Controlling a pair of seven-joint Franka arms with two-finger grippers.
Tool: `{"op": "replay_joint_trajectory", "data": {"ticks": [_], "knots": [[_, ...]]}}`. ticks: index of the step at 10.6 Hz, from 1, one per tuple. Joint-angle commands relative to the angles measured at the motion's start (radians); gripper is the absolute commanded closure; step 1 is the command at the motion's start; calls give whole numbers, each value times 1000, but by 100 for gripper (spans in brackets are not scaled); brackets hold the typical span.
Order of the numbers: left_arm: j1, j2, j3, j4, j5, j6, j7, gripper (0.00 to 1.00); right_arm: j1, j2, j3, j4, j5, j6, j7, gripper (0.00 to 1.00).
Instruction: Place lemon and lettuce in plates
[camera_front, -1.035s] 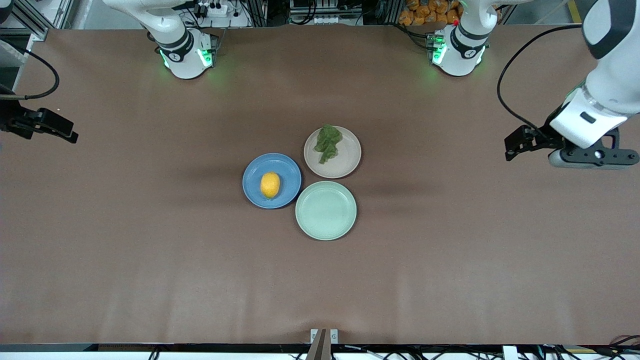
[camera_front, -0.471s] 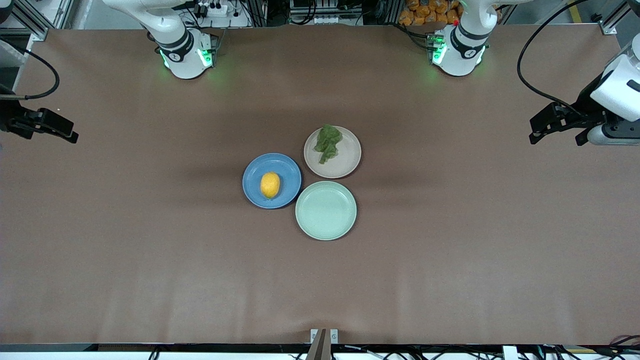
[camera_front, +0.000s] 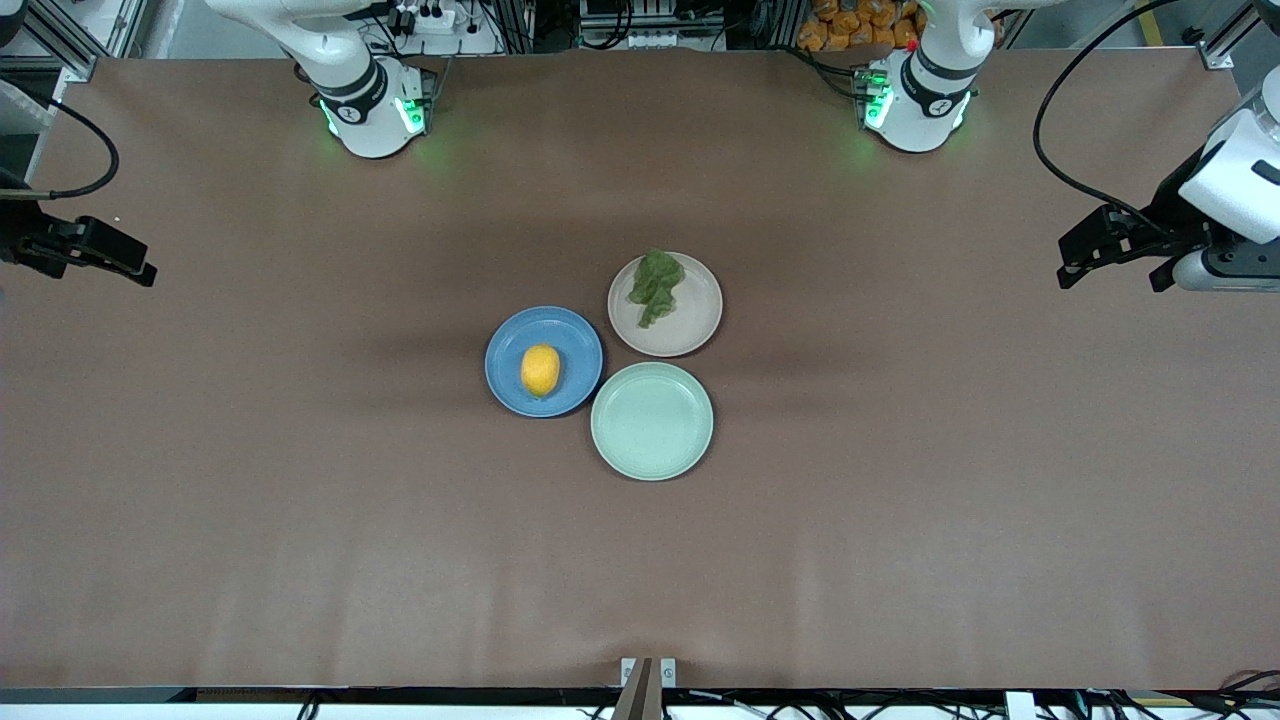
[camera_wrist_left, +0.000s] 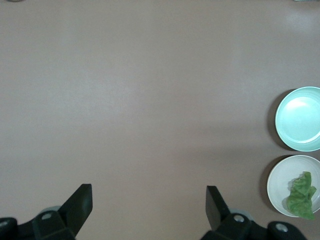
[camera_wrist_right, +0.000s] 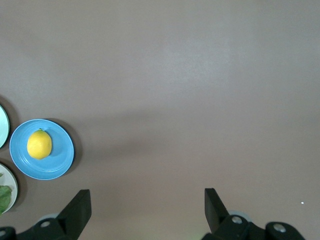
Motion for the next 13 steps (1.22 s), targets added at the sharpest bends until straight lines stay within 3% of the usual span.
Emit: {"op": "replay_joint_trajectory", "data": {"ticks": [1, 13], "knots": [[1, 4, -3, 26, -16, -38, 20, 0, 0, -3, -1, 4, 7, -9, 12, 0], [-1, -1, -3, 40, -16, -84, 22, 0, -1, -5, -1, 4, 5, -9, 9, 0]]}}
